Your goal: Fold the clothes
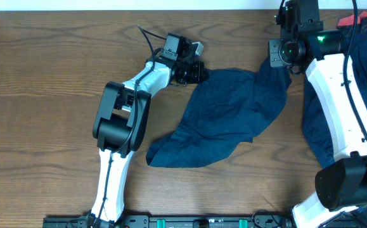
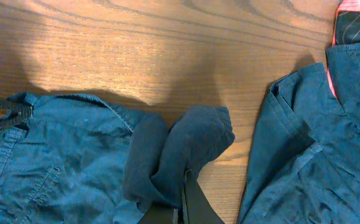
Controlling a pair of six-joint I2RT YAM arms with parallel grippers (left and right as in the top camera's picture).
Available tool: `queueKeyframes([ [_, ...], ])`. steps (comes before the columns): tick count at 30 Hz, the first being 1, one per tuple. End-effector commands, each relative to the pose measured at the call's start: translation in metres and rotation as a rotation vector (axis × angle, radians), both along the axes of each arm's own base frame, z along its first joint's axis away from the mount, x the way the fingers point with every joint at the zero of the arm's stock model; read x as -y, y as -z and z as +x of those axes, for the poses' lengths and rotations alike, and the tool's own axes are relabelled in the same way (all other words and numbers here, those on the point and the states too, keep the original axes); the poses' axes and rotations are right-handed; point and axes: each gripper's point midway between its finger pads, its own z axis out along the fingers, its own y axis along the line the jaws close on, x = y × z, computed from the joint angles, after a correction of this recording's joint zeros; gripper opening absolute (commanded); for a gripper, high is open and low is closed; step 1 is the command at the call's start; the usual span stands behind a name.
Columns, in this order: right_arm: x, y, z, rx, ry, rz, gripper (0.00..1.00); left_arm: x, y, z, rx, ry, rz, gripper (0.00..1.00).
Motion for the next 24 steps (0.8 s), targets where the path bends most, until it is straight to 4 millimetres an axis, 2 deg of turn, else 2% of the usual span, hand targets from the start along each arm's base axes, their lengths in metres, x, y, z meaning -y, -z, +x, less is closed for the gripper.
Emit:
queueKeyframes([
  [1, -0.004, -0.015, -0.001, 0.036, 0.003, 0.010, 0.01, -0.008, -0.006, 0.007, 0.016, -0.010, 0.004, 0.06],
  [3, -0.004, -0.015, -0.001, 0.036, 0.003, 0.010, 0.01, -0.013, -0.021, 0.009, 0.031, -0.020, -0.001, 0.06],
  [6, -0.003, -0.016, 0.000, 0.040, 0.006, 0.006, 0.01, -0.023, -0.063, 0.010, 0.062, -0.038, -0.012, 0.06],
  [8, 0.000, -0.020, 0.000, 0.051, 0.015, -0.004, 0.01, -0.030, -0.097, 0.007, 0.095, -0.044, -0.019, 0.06],
  [11, 0.010, -0.035, -0.003, 0.092, 0.045, -0.043, 0.01, -0.039, -0.158, -0.002, 0.191, -0.036, -0.032, 0.06],
  [16, 0.025, -0.081, -0.020, 0.203, 0.096, -0.058, 0.01, -0.060, -0.260, -0.034, 0.354, -0.045, -0.059, 0.06],
  [18, 0.033, -0.103, -0.033, 0.253, 0.133, -0.034, 0.01, -0.073, -0.293, -0.049, 0.399, -0.065, -0.066, 0.06],
  [20, 0.041, -0.126, -0.051, 0.303, 0.156, -0.022, 0.01, -0.091, -0.324, -0.070, 0.433, -0.094, -0.069, 0.06],
  [24, 0.054, -0.165, -0.086, 0.398, 0.185, -0.014, 0.01, -0.124, -0.365, -0.110, 0.473, -0.151, -0.065, 0.06],
])
